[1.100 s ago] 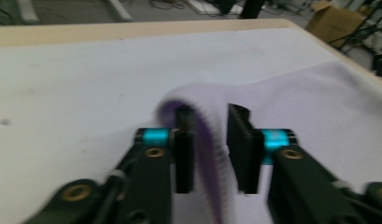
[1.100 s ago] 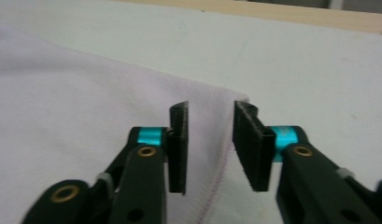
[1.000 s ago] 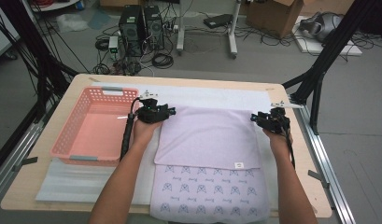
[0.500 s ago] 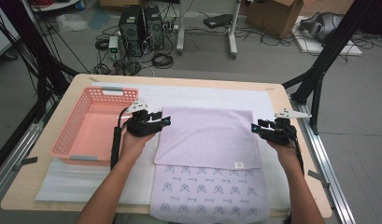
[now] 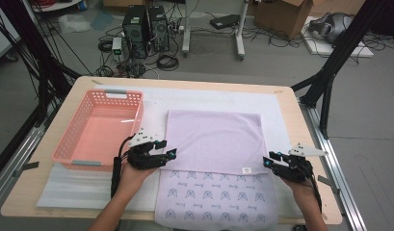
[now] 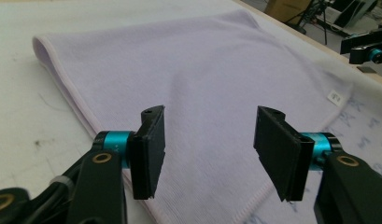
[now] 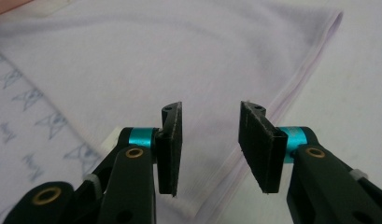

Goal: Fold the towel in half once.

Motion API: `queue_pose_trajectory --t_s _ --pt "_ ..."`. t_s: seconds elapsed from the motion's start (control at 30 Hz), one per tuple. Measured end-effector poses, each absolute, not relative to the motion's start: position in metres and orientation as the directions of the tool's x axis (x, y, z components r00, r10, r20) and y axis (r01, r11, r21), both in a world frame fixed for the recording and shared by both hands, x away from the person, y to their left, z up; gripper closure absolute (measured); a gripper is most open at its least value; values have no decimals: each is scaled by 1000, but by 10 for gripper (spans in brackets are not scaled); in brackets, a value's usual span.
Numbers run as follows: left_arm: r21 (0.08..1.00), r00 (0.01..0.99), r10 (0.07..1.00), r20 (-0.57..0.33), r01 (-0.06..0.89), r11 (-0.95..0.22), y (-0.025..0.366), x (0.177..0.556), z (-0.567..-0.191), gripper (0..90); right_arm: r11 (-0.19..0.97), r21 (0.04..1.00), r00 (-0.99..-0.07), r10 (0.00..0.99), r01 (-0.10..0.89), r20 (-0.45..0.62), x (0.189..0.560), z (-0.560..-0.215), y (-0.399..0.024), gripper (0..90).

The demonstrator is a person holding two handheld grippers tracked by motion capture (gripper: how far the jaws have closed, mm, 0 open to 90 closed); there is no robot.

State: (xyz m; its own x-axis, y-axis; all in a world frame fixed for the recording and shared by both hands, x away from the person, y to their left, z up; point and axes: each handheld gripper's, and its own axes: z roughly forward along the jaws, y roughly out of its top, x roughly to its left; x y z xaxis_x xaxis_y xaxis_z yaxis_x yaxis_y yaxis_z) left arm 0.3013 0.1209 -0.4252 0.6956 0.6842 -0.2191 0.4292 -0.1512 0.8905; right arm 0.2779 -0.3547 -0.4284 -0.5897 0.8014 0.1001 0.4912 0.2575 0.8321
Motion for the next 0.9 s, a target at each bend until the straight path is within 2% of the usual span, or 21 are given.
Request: queue_pose_trajectory --t_s 0.07,0.2,0.37,0.57,0.67,0.77,0.9 --pt "891 697 686 -208 424 -161 121 295 -430 387 270 826 -593 800 495 94 271 -433 -355 592" --pt "880 674 709 -206 445 -168 124 286 -439 395 274 819 -596 797 504 100 262 -440 -355 594" --pt "840 620 752 -224 514 -174 133 282 -446 480 302 792 -594 799 531 93 258 -447 -349 612" --pt "803 600 757 -259 570 -177 140 282 -451 538 322 778 -590 804 540 77 258 -450 -350 721" --pt "788 602 755 -261 585 -194 137 283 -453 559 320 774 -589 803 546 84 258 -451 -351 843" --pt "786 605 759 -240 580 -214 135 283 -453 624 320 773 -592 801 547 87 258 -451 -351 859" --pt "795 610 760 -226 566 -218 133 279 -452 798 316 777 -594 800 545 91 258 -451 -352 863"
